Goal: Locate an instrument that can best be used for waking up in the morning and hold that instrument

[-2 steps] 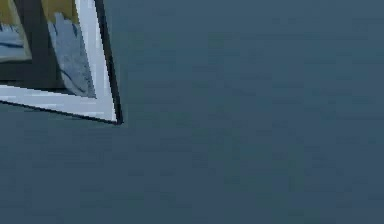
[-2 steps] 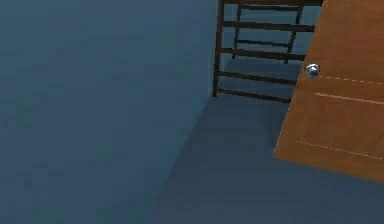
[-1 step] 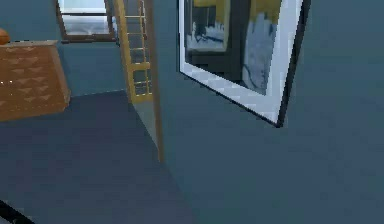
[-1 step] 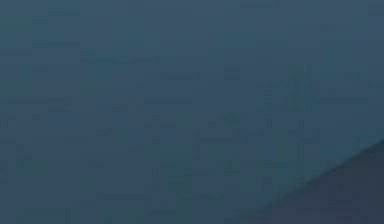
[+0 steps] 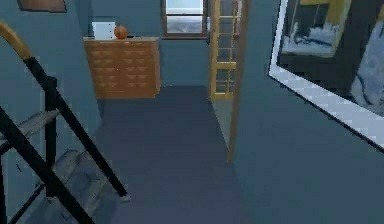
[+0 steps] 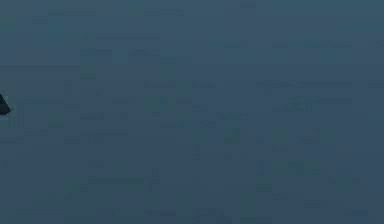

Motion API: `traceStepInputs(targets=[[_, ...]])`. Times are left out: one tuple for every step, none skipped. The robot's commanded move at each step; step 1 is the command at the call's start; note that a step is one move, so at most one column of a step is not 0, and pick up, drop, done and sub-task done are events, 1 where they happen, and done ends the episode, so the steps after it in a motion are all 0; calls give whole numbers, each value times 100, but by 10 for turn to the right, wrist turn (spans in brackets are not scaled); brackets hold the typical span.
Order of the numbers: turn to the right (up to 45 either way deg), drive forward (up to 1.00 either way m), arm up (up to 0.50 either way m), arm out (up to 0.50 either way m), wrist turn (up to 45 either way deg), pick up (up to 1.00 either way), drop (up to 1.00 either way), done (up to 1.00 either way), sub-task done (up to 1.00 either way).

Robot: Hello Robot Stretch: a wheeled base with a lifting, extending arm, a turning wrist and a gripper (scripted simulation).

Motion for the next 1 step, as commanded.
traceStepInputs(targets=[[0,100,0,0,0,0,0,0,0]])
